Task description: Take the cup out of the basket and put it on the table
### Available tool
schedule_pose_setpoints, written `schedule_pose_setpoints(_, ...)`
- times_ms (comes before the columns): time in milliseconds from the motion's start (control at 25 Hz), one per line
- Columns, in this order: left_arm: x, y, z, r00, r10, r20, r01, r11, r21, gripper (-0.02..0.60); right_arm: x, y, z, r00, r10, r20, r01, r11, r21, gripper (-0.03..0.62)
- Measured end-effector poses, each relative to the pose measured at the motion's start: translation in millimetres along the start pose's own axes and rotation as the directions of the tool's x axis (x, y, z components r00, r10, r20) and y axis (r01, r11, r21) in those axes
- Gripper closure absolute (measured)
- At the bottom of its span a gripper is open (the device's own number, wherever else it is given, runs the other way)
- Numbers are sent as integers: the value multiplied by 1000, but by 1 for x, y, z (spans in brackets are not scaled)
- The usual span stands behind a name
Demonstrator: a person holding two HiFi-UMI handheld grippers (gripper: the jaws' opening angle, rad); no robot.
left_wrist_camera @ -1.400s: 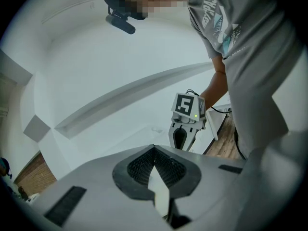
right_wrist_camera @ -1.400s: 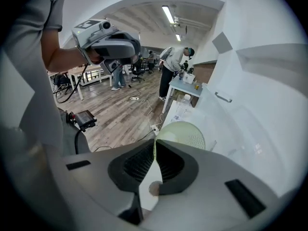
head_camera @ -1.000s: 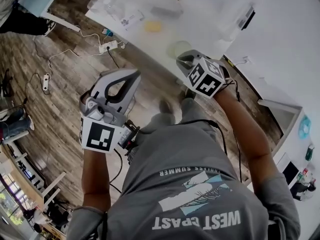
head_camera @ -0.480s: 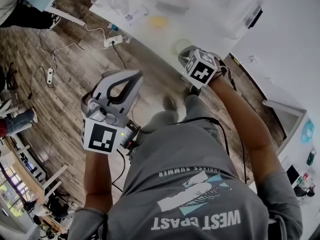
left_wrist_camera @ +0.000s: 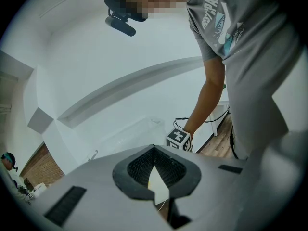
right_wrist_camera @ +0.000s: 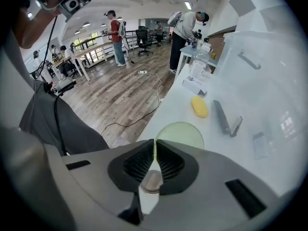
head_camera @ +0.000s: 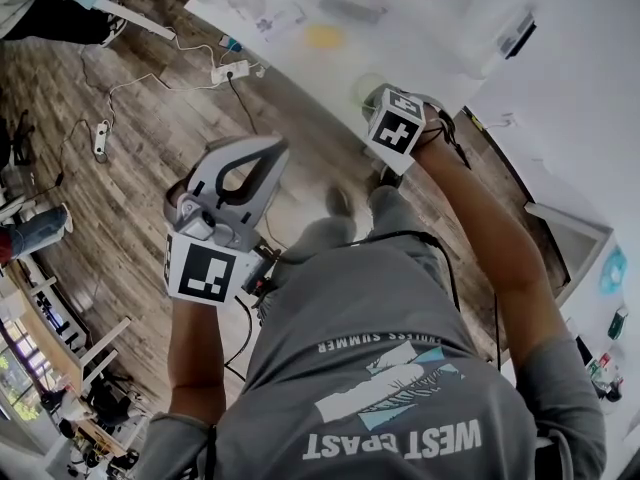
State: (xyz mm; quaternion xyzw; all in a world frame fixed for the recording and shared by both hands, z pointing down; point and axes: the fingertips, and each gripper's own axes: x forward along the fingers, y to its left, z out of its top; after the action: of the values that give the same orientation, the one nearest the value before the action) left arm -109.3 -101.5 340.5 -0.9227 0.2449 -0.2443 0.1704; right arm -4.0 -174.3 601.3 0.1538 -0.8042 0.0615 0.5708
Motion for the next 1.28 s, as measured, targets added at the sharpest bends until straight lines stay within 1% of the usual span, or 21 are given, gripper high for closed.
schedule_pose_setpoints(160, 1, -2, 0, 1000, 4, 7, -4, 1000, -10, 574, 7, -3, -6, 998, 10, -69, -12, 999, -40, 568)
schedule_pose_setpoints(280, 4, -2, 0, 1000, 0, 5, 0, 1000, -6, 574, 8, -8, -5, 996, 7, -92, -13, 998, -62, 568)
schedule_pose_setpoints(400, 6, -2, 1, 1000, -2, 6, 2, 1000, -3, 574, 7, -12, -4, 995, 1, -98, -8, 998, -69, 565)
schedule_pose_setpoints(640, 5, -2, 2, 1000, 4, 10, -4, 1000, -2, 574, 2, -12, -2, 998, -8, -68, 3, 997, -76, 550)
schedule_pose_setpoints(920, 0, -2, 2, 1000, 11, 24, -11, 1000, -4, 574, -18, -11, 4, 999, -37, -18, 35, 997, -63, 548)
schedule_pose_setpoints(1040, -3, -2, 4, 999, 15, 37, -15, 1000, -1, 574, -34, -10, 10, 998, -63, 17, 64, 997, -50, 548)
schedule_pose_setpoints(1160, -5, -1, 7, 999, 19, 50, -20, 1000, 3, 574, -60, -10, 22, 989, -117, 86, 121, 992, -38, 549)
schedule_pose_setpoints(1280, -8, 1, 9, 997, 24, 67, -24, 1000, 6, 574, -94, -6, 42, 968, -157, 198, 162, 987, -11, 572)
